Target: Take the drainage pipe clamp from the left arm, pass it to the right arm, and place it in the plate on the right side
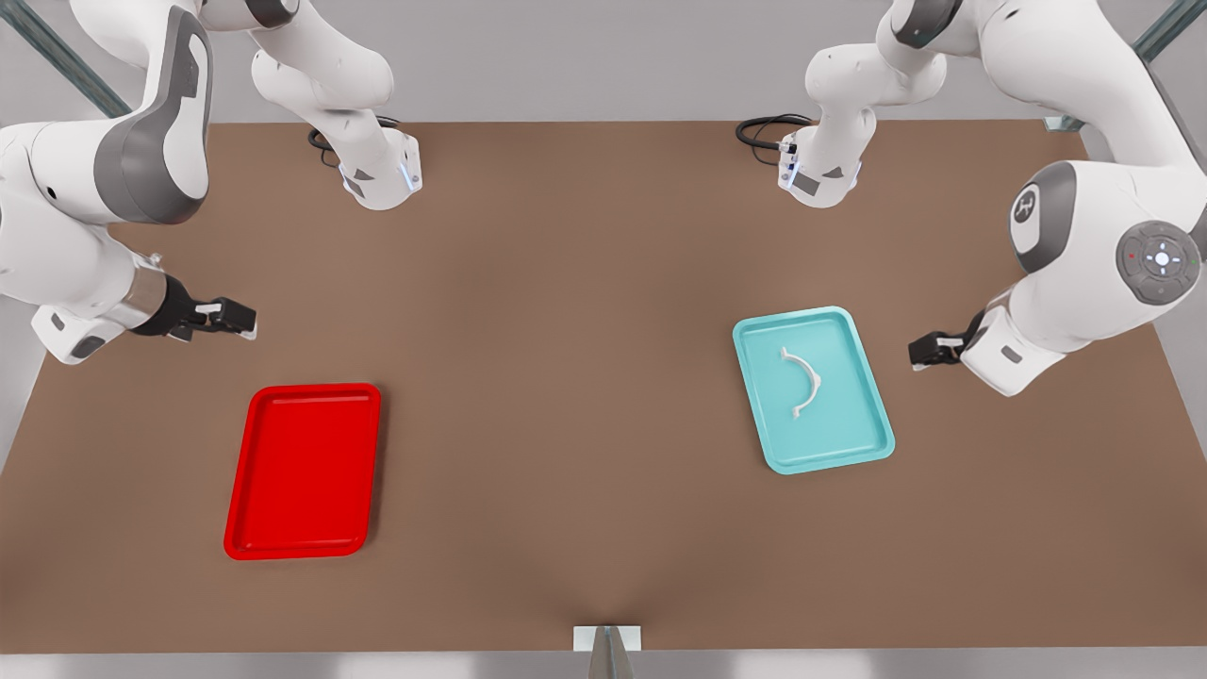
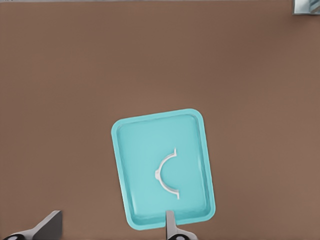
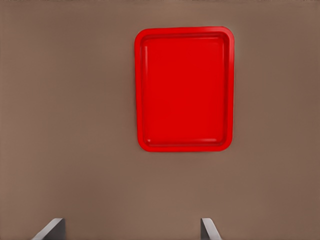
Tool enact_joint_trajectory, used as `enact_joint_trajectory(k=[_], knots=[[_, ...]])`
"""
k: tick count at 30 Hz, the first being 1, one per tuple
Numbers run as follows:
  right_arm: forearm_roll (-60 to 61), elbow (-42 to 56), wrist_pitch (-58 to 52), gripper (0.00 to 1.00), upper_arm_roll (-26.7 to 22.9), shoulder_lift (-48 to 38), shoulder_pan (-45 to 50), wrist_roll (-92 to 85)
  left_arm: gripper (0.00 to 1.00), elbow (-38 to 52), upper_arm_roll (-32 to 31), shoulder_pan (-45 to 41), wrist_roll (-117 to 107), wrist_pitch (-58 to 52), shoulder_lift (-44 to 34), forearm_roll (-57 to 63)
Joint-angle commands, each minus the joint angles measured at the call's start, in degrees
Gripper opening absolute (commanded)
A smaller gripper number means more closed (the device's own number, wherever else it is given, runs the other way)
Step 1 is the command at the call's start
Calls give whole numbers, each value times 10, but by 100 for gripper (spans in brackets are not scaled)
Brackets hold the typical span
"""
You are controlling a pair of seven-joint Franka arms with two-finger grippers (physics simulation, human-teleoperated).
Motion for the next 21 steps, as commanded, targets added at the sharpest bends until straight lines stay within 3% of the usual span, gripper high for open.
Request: enact_joint_trajectory(k=[1, 3, 6, 11, 14, 21], knots=[[1, 0, 11, 100, 0, -1, 0, 0, 100, -11, 0, 1, -2, 19, -5, 2], [1, 0, 10, 100, 0, -1, 0, 0, 100, -88, 0, 0, -169, 47, -32, 1], [1, -1, 10, 100, 0, -1, -2, 0, 100, -276, 1, -1, -449, 240, -87, -3], [1, -1, 10, 100, 0, -1, -2, 0, 100, -486, 1, -2, -756, 544, -102, -3], [1, -1, 10, 100, 1, -1, -2, 0, 100, -572, 0, -13, -841, 614, -111, 0], [1, -1, 10, 100, 0, -1, -2, 0, 100, -629, -4, -59, -917, 660, -74, 4]])
